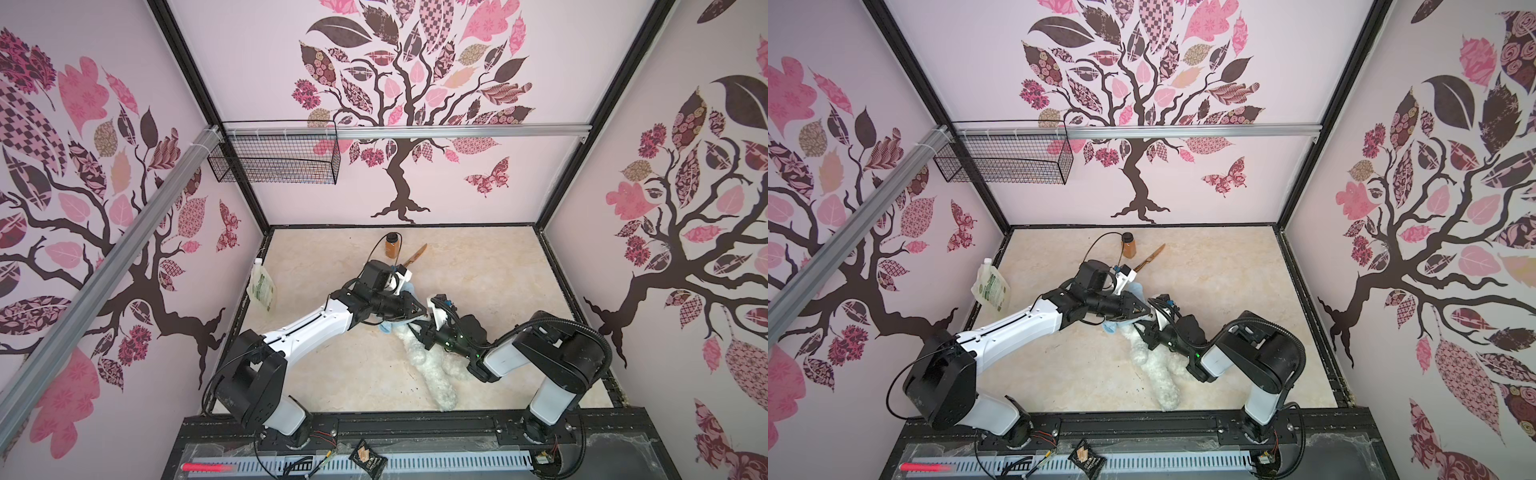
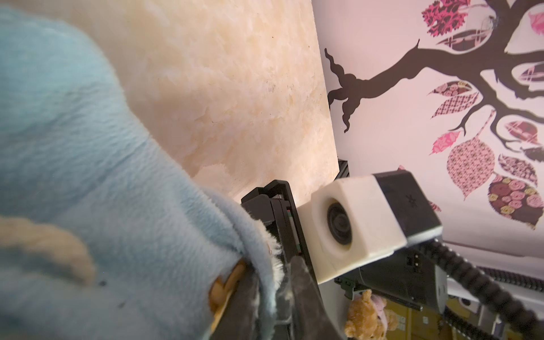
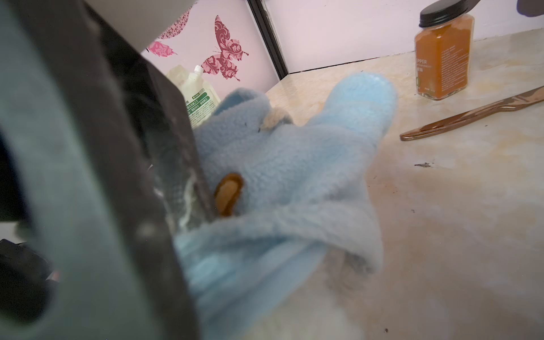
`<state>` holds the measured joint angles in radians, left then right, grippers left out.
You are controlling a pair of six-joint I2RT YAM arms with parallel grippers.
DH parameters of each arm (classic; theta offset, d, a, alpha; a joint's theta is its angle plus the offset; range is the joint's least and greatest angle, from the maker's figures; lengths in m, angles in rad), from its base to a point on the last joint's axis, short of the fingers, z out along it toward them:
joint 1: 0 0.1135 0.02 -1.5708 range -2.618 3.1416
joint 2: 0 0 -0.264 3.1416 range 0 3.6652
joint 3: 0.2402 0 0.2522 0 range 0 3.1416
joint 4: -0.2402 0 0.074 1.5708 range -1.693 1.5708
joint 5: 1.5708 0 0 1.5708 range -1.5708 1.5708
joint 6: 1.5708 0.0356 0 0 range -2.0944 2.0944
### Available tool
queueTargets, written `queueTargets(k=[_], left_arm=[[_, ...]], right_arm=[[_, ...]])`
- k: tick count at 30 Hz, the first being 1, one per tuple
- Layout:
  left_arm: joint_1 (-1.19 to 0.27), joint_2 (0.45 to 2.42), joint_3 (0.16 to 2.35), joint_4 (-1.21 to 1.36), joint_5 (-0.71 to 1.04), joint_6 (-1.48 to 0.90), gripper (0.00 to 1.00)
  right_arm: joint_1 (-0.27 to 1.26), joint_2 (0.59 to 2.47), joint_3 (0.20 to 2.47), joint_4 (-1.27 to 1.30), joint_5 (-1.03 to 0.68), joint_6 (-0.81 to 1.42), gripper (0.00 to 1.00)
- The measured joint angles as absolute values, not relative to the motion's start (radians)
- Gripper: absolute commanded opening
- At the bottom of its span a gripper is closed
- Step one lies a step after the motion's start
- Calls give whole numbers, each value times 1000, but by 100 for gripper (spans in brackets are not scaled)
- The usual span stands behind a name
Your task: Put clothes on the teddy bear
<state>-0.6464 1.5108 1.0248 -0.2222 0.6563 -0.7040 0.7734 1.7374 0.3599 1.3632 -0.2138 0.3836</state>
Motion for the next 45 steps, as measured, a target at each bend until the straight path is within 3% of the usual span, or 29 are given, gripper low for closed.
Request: queueTargets(k=[11, 26, 31, 35, 42, 45], left_arm=[[-641, 1442, 1035, -326, 592, -586, 54], [-589, 1355, 1047, -411, 562, -531, 63], [-537, 1273, 1047, -461, 552, -505, 61], [-464, 1220, 1047, -538, 532, -453, 50], [-403, 1247, 1047, -672, 554, -345, 37], [-404, 1262, 1047, -698, 583, -303, 37]], right_arm=[[780, 1748, 359, 1397, -247, 324, 31], [783, 1748, 326, 1453, -259, 251, 28], [783, 1745, 318, 1464, -260, 231, 27], [783, 1738, 311, 1467, -272, 211, 27], [780, 1687, 278, 1468, -313, 152, 27], [767, 1651, 265, 1460, -336, 134, 27]])
